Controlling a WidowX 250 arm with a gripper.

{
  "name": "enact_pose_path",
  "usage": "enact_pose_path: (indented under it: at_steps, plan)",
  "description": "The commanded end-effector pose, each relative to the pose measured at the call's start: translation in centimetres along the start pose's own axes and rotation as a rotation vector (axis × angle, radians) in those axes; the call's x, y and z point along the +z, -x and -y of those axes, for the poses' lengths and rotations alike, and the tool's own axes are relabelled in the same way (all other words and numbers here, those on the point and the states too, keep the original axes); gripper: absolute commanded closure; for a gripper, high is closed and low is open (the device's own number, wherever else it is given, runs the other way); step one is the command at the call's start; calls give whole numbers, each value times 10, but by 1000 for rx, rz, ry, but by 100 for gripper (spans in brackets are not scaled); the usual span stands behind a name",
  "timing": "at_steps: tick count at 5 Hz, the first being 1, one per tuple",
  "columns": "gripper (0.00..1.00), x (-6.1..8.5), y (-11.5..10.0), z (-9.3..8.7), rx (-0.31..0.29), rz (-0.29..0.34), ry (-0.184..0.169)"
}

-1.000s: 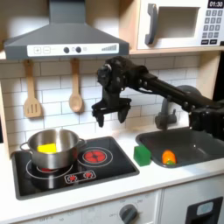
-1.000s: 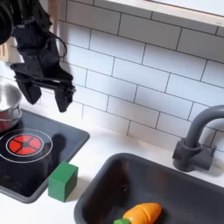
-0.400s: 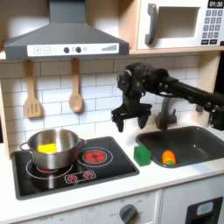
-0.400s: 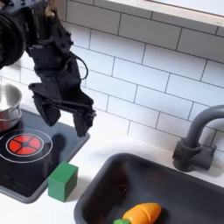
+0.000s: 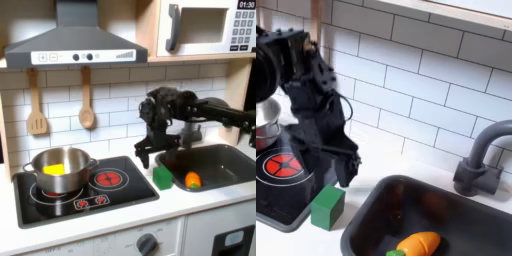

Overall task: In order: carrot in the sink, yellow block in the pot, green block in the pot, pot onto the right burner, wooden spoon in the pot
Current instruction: 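Put the green block in the pot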

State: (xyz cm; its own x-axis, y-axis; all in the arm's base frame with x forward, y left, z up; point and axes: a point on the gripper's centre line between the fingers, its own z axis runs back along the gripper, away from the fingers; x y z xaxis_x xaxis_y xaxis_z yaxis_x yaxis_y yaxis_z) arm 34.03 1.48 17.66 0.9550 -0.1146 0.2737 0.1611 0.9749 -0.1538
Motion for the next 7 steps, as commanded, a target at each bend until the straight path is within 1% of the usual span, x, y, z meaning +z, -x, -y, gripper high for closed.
enact_pose_path:
  at_steps: [1,2,3,4,5,6,7]
  plan:
    - [0,-21,14,6,-13,-49,27]
    - [0,-31,15,11,-40,-77,24]
    - [0,-39,16,8,-33,-100,21]
    - [0,-53,22,2,-27,-148,-17]
    - [100,-42,13,5,-38,-98,-45]
    - [100,-13,-4,-1,-32,-25,-79]
    - [100,7,-18,-14,1,22,-96]
